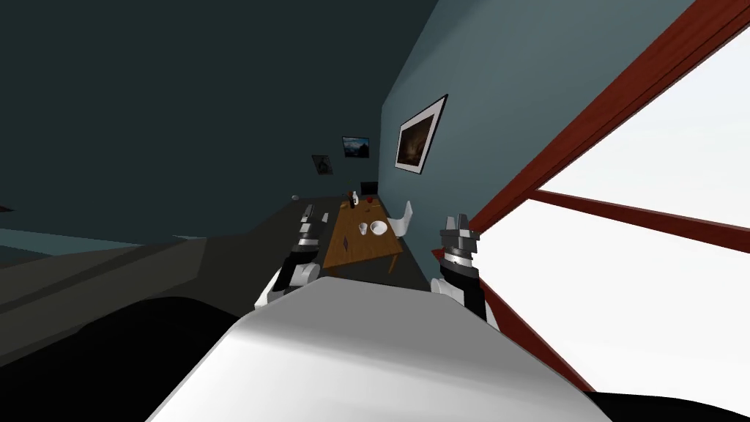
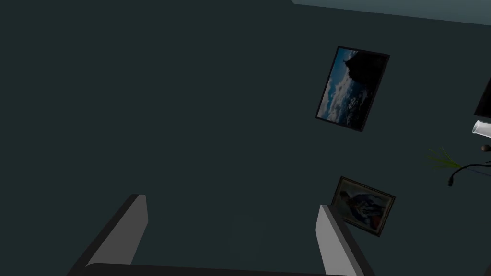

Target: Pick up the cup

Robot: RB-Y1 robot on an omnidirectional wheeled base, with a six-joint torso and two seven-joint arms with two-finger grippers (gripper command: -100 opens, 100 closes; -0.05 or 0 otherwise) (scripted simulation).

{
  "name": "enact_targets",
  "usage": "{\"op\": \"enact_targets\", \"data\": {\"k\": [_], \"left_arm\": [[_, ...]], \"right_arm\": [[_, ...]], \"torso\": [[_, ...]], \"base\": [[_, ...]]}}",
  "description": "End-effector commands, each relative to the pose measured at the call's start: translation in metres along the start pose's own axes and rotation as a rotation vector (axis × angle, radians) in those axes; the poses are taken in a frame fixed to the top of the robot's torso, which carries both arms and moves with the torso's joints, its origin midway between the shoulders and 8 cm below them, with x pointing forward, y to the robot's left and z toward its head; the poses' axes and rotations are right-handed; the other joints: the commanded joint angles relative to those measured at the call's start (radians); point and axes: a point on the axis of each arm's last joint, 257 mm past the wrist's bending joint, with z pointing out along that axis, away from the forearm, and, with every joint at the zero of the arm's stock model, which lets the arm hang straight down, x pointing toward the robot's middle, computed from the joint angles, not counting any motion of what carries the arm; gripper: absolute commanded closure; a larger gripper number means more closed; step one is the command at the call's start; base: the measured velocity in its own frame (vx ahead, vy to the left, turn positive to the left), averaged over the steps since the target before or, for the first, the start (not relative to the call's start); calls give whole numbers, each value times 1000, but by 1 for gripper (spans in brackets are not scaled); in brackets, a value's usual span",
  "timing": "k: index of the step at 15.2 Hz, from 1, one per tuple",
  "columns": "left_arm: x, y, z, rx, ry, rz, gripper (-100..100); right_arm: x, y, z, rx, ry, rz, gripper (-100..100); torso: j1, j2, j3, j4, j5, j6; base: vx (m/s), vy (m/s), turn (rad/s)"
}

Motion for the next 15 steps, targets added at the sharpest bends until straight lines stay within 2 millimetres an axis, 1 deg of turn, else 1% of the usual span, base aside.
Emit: {"op": "enact_targets", "data": {"k": [1,2,3,4,5,6,7,8,10,11,12,13,14,15], "left_arm": [[-5,7,1,-30,-2,3,-100],[-18,27,-3,-94,-12,7,-100],[-19,28,-3,-96,-12,7,-100],[-34,47,-8,-161,-27,11,-100],[-35,48,-8,-165,-28,11,-100],[-52,66,-14,-224,-48,14,-100],[-53,69,-15,-237,-50,14,-100],[-72,84,-22,-288,-74,15,-100],[-73,90,-23,-309,-79,15,-100],[-94,104,-32,-360,-108,16,-100],[-96,109,-34,-382,-113,15,-100],[-96,109,-34,-383,-113,15,-100],[-119,125,-45,-445,-150,14,-100],[-119,128,-47,-456,-153,14,-100]], "right_arm": [[0,0,0,0,0,0,0],[0,0,0,0,0,0,0],[0,0,0,0,0,0,0],[0,0,0,0,0,0,0],[0,0,0,0,0,0,0],[0,0,0,0,0,0,0],[0,0,0,0,0,0,0],[0,0,0,0,0,0,0],[0,0,0,0,0,0,0],[0,0,0,0,0,0,0],[0,0,0,0,0,0,0],[0,0,0,0,0,0,0],[0,0,0,0,0,0,0],[0,0,0,0,0,0,0]], "torso": [[0,0,0,0,0,0],[1,0,0,0,0,0],[1,0,0,0,0,0],[2,0,0,0,0,0],[1,0,0,0,0,0],[1,0,0,0,0,0],[0,0,0,0,0,0],[0,0,0,0,0,0],[0,0,0,0,0,0],[0,0,0,0,0,0],[1,0,0,0,0,0],[1,0,0,0,0,0],[2,0,0,0,0,0],[1,0,0,0,0,0]], "base": [[4,-33,-35],[3,-39,-143],[1,-39,-148],[0,-53,-240],[-1,-53,-215],[-2,-66,-227],[0,-70,-185],[13,-79,-232],[11,-57,-140],[9,-42,-181],[7,-45,-221],[5,-33,-94],[12,-54,-184],[12,-64,-215]]}}
